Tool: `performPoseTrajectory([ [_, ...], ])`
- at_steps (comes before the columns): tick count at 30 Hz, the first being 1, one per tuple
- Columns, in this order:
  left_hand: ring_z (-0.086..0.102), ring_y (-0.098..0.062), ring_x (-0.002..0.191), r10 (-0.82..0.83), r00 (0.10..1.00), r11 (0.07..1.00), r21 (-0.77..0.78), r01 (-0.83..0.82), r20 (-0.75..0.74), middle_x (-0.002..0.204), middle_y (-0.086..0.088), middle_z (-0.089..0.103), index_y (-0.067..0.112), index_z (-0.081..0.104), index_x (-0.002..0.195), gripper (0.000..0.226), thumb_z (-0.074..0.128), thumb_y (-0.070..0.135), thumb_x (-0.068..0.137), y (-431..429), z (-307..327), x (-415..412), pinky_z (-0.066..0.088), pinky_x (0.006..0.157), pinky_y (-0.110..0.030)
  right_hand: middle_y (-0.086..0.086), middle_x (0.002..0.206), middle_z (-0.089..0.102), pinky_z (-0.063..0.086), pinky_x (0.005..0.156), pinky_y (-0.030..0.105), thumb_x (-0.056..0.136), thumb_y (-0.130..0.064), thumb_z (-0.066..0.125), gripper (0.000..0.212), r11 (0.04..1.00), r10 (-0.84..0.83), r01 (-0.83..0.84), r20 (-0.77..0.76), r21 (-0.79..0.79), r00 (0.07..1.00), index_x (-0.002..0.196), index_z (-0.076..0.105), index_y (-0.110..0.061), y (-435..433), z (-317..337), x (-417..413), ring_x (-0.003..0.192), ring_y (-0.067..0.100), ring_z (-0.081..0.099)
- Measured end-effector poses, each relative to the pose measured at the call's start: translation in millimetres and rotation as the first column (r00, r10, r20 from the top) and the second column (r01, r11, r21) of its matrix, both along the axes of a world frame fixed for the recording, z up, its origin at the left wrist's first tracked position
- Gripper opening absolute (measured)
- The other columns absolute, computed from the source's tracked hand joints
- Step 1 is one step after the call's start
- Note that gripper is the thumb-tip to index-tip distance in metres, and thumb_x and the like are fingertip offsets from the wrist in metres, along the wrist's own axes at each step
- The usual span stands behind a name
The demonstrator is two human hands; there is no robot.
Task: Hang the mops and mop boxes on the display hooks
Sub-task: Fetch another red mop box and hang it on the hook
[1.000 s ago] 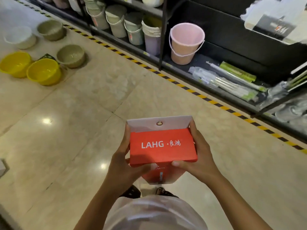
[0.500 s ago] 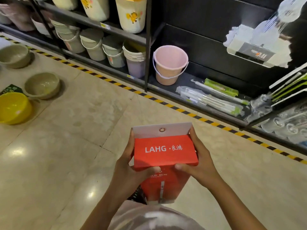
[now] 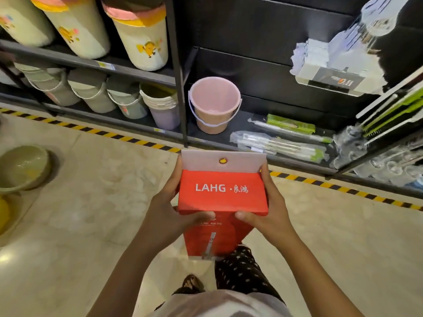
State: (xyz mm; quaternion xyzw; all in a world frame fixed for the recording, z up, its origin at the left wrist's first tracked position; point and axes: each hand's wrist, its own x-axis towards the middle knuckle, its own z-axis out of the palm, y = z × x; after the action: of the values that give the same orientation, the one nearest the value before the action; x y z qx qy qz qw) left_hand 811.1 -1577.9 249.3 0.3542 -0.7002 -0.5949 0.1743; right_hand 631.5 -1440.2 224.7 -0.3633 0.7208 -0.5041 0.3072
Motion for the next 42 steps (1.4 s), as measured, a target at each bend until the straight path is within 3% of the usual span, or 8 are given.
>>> performPoseTrajectory([
  [10,0.049,0.027,0.101,0.069,0.993,0.996,-0.060,-0.064,0.091,0.102,0.055,0.051,0.067,0.015,0.132,0.111,0.084,0.046,0.047,-119.7,5.9,-153.4,0.048,0.068,-0.003,-0.007,0.139,0.055,0.054,0.097,0.038,0.044,-0.080,0.078,0.102,0.996,-0.014,0.027,0.153,-0.081,0.988,0.126,0.018,-0.082,-130.1,-16.3,-148.1,0.121,0.010,0.059],
  [14,0.053,0.015,0.110,0.082,0.994,0.994,-0.077,-0.076,0.075,0.114,0.040,0.057,0.068,0.016,0.138,0.120,0.089,0.058,0.042,-170.3,32.0,-223.7,0.053,0.075,-0.011,-0.010,0.127,0.064,0.057,0.092,0.035,0.046,-0.076,0.079,0.108,0.994,0.013,0.005,0.160,-0.112,0.987,0.137,0.021,-0.069,-182.5,9.8,-223.1,0.111,0.008,0.065],
  [19,0.055,0.015,0.105,0.091,0.996,0.988,-0.120,-0.093,-0.026,0.110,0.045,0.055,0.053,0.021,0.144,0.122,0.094,0.038,0.047,-224.1,46.7,-294.7,0.049,0.071,-0.005,-0.003,0.128,0.060,0.054,0.094,0.047,0.043,-0.084,0.074,0.108,0.994,0.054,-0.050,0.040,-0.100,0.998,0.133,0.015,-0.076,-244.5,42.4,-299.6,0.116,0.018,0.062],
  [24,0.056,0.015,0.106,0.109,0.982,0.973,-0.184,-0.137,-0.153,0.113,0.043,0.056,0.056,0.020,0.143,0.119,0.087,0.054,0.046,-285.3,85.7,-341.2,0.047,0.075,-0.003,-0.013,0.138,0.049,0.044,0.107,0.052,0.047,-0.084,0.073,0.118,0.986,0.021,-0.036,-0.093,-0.161,0.995,0.146,0.014,-0.061,-308.6,91.0,-353.1,0.129,0.012,0.051],
  [28,0.061,0.009,0.105,0.032,0.951,0.962,-0.247,-0.113,-0.309,0.115,0.036,0.061,0.044,0.021,0.149,0.116,0.084,0.046,0.051,-343.9,141.5,-371.4,0.051,0.078,-0.009,-0.013,0.137,0.051,0.042,0.109,0.049,0.051,-0.081,0.074,0.112,0.957,-0.050,-0.007,-0.189,-0.290,0.981,0.145,0.017,-0.062,-362.4,154.1,-375.7,0.130,0.010,0.051],
  [33,0.062,0.011,0.102,-0.069,0.892,0.931,-0.350,-0.104,-0.447,0.112,0.040,0.060,0.048,0.025,0.143,0.105,0.084,0.027,0.058,-405.1,221.8,-390.0,0.047,0.075,-0.004,-0.035,0.136,0.049,0.042,0.106,0.024,0.051,-0.082,0.073,0.107,0.869,-0.175,0.021,-0.267,-0.495,0.948,0.144,0.027,-0.058,-416.3,233.4,-382.8,0.129,-0.003,0.049],
  [36,0.064,0.009,0.097,-0.151,0.854,0.911,-0.405,-0.075,-0.497,0.106,0.038,0.063,0.055,0.030,0.135,0.100,0.084,0.021,0.059,-445.7,275.8,-396.4,0.049,0.072,-0.005,-0.039,0.130,0.054,0.042,0.091,0.005,0.049,-0.070,0.080,0.111,0.803,-0.211,-0.006,-0.294,-0.596,0.932,0.146,0.033,-0.045,-449.8,286.9,-385.9,0.121,-0.011,0.053],
  [42,0.071,-0.002,0.088,-0.254,0.797,0.850,-0.520,-0.088,-0.549,0.094,0.020,0.071,0.062,0.032,0.132,0.106,0.090,0.037,0.047,-509.9,372.4,-410.0,0.053,0.069,-0.012,-0.040,0.113,0.063,0.046,0.078,0.002,0.050,-0.056,0.078,0.100,0.670,-0.291,-0.035,-0.306,-0.742,0.906,0.142,0.041,-0.043,-502.5,377.9,-389.9,0.106,-0.013,0.062],
])
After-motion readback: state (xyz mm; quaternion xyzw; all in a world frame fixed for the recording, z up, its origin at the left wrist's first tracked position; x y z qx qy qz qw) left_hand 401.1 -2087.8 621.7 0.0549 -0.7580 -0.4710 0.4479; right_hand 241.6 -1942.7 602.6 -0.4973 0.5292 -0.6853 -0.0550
